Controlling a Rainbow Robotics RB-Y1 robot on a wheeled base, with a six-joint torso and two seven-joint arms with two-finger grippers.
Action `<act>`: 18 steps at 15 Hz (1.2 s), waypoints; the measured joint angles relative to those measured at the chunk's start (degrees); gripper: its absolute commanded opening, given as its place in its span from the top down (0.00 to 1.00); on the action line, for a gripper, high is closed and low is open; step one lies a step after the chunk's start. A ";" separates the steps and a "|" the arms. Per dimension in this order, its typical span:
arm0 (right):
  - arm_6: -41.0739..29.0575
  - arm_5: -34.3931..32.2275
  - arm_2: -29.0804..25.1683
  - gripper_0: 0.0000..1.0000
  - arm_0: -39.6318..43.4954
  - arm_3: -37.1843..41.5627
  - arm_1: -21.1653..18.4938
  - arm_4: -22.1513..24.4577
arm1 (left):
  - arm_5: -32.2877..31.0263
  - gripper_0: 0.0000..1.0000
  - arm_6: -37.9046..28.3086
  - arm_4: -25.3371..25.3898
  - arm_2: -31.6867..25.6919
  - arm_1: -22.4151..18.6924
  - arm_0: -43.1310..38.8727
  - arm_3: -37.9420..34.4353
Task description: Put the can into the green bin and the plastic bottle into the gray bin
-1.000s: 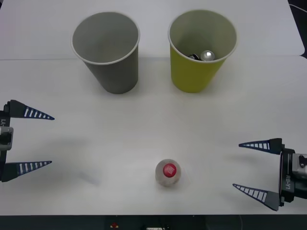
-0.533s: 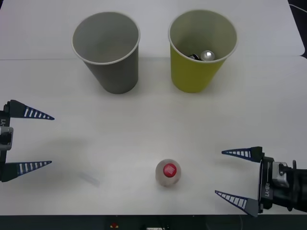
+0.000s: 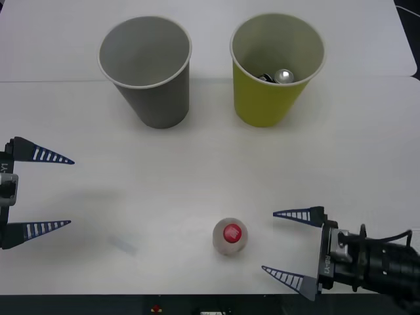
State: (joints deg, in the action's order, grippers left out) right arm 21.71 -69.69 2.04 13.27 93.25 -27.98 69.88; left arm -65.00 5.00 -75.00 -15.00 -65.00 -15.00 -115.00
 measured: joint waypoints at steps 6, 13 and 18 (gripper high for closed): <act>2.18 7.27 7.06 0.00 -1.58 0.00 2.38 -0.01 | 0.00 0.00 0.00 0.00 0.00 0.00 0.00 0.00; 4.29 17.51 16.27 0.00 -4.57 0.00 2.44 -1.74 | 0.00 0.00 0.00 0.00 0.00 0.00 0.00 0.00; 5.86 20.46 18.90 1.00 -5.83 0.00 3.63 -2.57 | 0.00 0.00 0.00 0.00 0.00 0.00 0.00 0.00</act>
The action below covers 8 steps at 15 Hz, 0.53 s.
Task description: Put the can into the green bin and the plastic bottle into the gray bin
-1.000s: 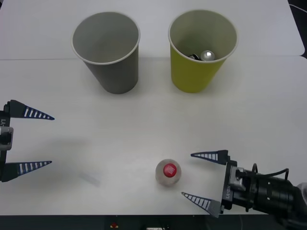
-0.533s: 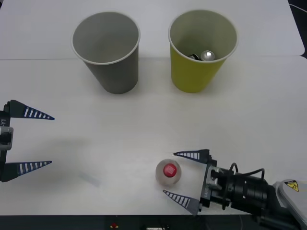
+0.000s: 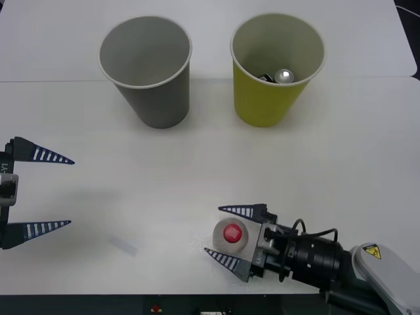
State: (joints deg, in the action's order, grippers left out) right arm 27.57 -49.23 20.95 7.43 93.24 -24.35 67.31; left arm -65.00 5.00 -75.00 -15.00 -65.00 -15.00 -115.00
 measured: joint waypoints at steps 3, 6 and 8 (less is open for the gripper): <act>0.81 0.02 0.05 1.00 -0.05 0.00 0.13 -0.04 | 0.00 0.00 0.00 0.00 0.00 0.00 0.00 0.00; 0.76 0.02 -0.02 1.00 0.04 0.00 0.21 -0.29 | 0.00 0.00 0.00 0.00 0.00 0.00 0.00 0.00; 0.19 -0.35 -0.31 1.00 0.19 0.00 0.21 -0.49 | 0.00 0.00 0.00 0.00 0.00 0.00 0.00 0.00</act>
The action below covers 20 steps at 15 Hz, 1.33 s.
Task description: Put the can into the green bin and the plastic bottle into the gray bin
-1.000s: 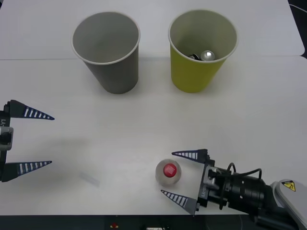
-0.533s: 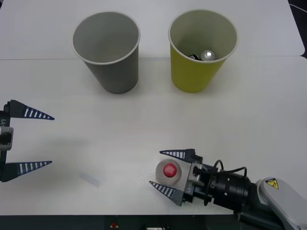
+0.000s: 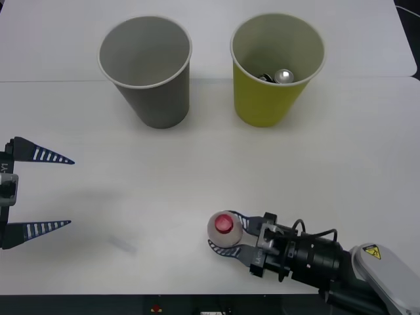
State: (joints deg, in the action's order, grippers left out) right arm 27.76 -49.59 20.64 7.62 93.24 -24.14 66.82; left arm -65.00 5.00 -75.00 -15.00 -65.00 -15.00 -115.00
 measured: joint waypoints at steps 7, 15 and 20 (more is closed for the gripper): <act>-4.75 -5.64 -5.97 1.00 0.05 0.32 -0.77 2.26 | 0.00 0.00 0.00 0.00 0.00 0.00 0.00 0.00; -28.29 -22.28 -25.51 1.00 2.47 16.19 -0.73 21.17 | 0.00 0.00 0.00 0.00 0.00 0.00 0.00 0.00; -43.72 -30.83 -33.64 1.00 2.59 27.60 -0.76 28.27 | 0.00 0.00 0.00 0.00 0.00 0.00 0.00 0.00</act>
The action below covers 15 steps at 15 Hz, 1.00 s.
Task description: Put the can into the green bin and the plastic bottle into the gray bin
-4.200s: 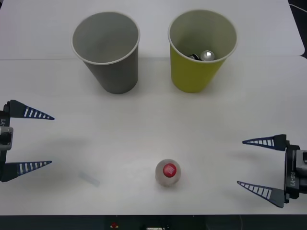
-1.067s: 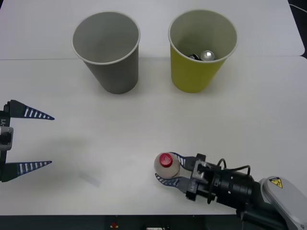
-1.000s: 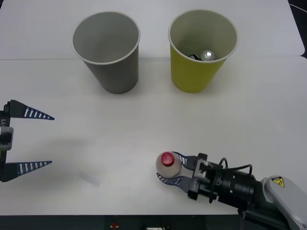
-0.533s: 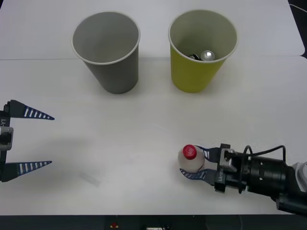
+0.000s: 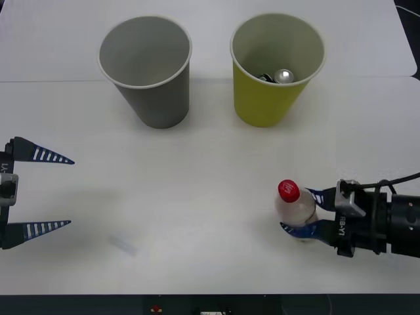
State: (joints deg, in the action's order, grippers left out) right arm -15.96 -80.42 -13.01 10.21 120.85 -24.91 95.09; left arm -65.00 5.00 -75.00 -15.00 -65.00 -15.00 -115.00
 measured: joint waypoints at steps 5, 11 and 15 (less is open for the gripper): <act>-16.77 -8.35 -4.06 1.00 -3.34 12.00 -0.03 7.37 | 0.00 0.00 0.00 0.00 0.00 0.00 0.00 0.00; -37.14 -9.60 -2.29 1.00 -10.67 23.60 -0.34 14.53 | 0.00 0.00 0.00 0.00 0.00 0.00 0.00 0.00; -50.57 -9.60 3.51 1.00 -16.86 27.52 -2.99 19.63 | 0.00 0.00 0.00 0.00 0.00 0.00 0.00 0.00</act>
State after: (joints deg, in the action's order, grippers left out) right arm -66.53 -90.02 -9.50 -6.65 148.37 -27.90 114.72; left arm -65.00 5.00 -75.00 -15.00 -65.00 -15.00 -115.00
